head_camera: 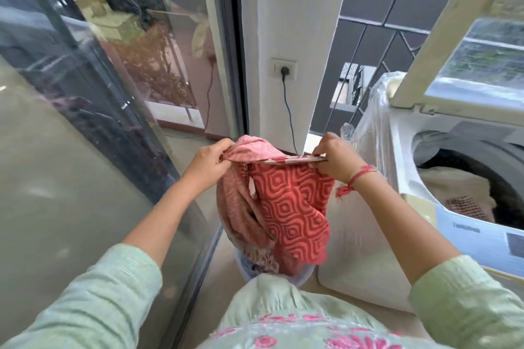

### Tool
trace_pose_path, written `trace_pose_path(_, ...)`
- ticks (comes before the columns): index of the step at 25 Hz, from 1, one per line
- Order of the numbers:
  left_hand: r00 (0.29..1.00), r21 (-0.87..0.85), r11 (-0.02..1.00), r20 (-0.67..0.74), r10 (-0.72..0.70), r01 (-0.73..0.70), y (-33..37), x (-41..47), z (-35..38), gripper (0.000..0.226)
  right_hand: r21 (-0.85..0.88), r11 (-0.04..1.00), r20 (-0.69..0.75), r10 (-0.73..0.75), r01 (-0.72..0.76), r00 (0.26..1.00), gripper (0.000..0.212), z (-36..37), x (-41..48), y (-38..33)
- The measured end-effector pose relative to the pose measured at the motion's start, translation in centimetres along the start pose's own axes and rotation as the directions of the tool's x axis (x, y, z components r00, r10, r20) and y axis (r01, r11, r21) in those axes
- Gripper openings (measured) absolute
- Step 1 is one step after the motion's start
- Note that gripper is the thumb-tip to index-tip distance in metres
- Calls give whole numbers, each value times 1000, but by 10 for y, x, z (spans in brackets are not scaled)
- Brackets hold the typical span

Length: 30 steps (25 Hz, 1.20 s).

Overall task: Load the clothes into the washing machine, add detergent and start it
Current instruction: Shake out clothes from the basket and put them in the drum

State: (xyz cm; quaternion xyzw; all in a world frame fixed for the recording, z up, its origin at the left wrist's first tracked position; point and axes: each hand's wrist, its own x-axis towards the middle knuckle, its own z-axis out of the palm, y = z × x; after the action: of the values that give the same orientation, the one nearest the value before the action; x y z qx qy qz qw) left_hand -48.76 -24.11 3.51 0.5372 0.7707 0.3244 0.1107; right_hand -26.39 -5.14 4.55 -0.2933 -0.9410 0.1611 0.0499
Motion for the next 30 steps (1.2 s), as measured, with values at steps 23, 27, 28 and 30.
trace_pose_path(23,314,-229,267,886,-342,936,-49,10,125,76,73,903,-580,-306,423,755,10,-24,-89,-42)
trace_pose_path(27,335,55,605,791,-511,794,-19,21,159,46,-93,921,-461,-377,379,803,9,-2,-95,-30)
trace_pose_path(28,353,101,657,777,-521,747,-15,26,160,28,-105,939,-421,-341,328,840,10,4,-96,-27)
trace_pose_path(30,496,18,729,721,-484,685,-8,38,148,12,-48,978,-347,-209,205,914,13,18,-100,-21)
